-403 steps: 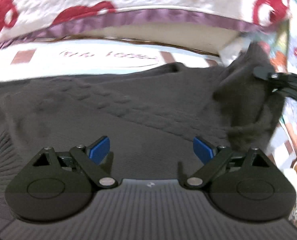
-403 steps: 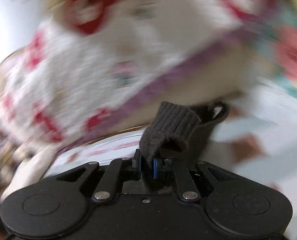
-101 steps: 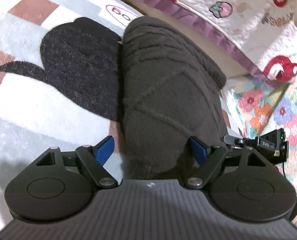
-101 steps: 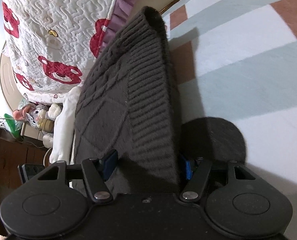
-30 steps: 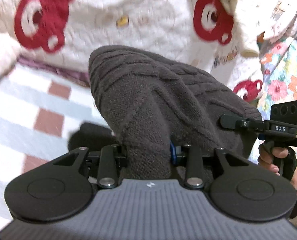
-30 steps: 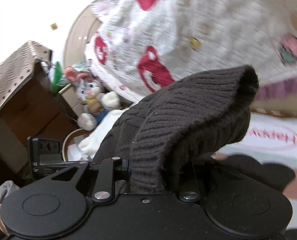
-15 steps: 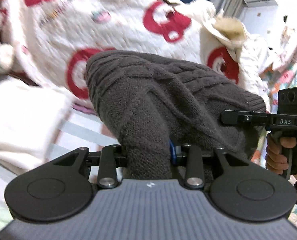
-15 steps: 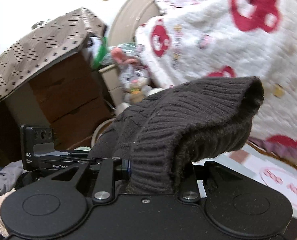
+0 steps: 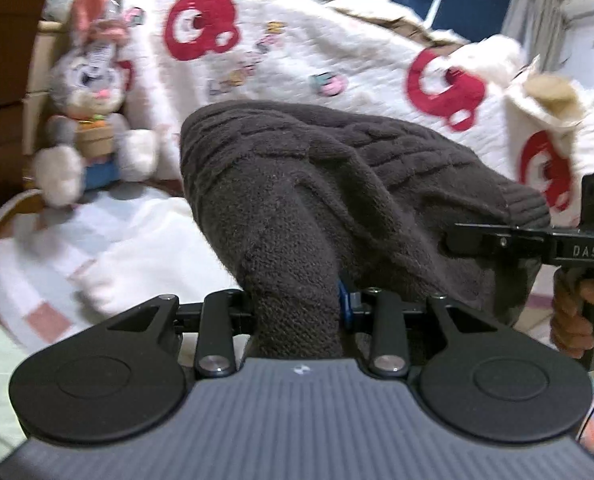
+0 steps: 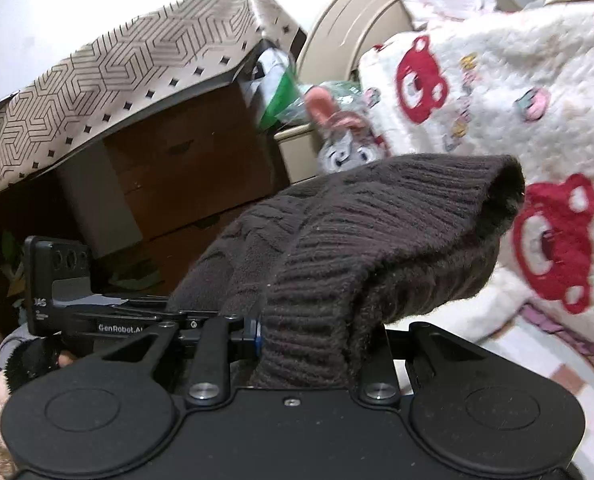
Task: Fold clothes
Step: 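Lift the folded sweater with both grippers and carry it toward the white folded garment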
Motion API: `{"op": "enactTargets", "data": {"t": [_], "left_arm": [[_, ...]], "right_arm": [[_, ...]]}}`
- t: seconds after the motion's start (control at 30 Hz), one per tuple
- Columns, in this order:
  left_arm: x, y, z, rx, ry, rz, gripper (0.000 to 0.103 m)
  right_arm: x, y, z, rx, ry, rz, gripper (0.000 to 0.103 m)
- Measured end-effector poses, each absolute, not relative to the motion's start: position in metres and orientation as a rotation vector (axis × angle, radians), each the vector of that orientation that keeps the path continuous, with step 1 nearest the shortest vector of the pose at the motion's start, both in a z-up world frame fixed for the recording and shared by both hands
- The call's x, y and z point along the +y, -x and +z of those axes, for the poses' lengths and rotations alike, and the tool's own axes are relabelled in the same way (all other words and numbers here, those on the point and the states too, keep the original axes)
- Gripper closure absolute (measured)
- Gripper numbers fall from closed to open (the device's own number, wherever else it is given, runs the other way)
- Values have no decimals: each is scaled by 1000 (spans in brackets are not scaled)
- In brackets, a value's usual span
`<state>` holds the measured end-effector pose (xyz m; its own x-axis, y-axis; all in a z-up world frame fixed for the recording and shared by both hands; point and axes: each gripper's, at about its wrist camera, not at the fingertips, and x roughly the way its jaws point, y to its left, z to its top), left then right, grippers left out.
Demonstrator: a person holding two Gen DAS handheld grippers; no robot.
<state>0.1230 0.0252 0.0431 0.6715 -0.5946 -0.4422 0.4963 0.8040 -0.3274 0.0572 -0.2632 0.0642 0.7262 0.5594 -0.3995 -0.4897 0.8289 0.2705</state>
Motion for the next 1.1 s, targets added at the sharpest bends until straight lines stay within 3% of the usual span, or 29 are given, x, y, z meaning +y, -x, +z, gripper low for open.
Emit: {"op": "enactTargets", "data": {"t": [0.4, 0.67, 0.73, 0.8, 0.93, 1.1], "left_arm": [[38, -195, 11, 625, 36, -585, 71], [16, -324, 12, 731, -5, -682, 71], [6, -375, -2, 791, 2, -720, 68], [-2, -421, -21, 854, 5, -728, 54], [-11, -476, -85, 971, 29, -584, 52], [26, -454, -98, 873, 348, -625, 51]], "right_arm": [[-224, -107, -1, 416, -112, 619, 72], [-249, -193, -23, 439, -252, 634, 72], [-272, -237, -38, 480, -434, 645, 71], [-298, -287, -72, 554, -654, 649, 66], [-316, -303, -96, 592, -709, 641, 66], [-332, -308, -117, 619, -711, 630, 60]]}}
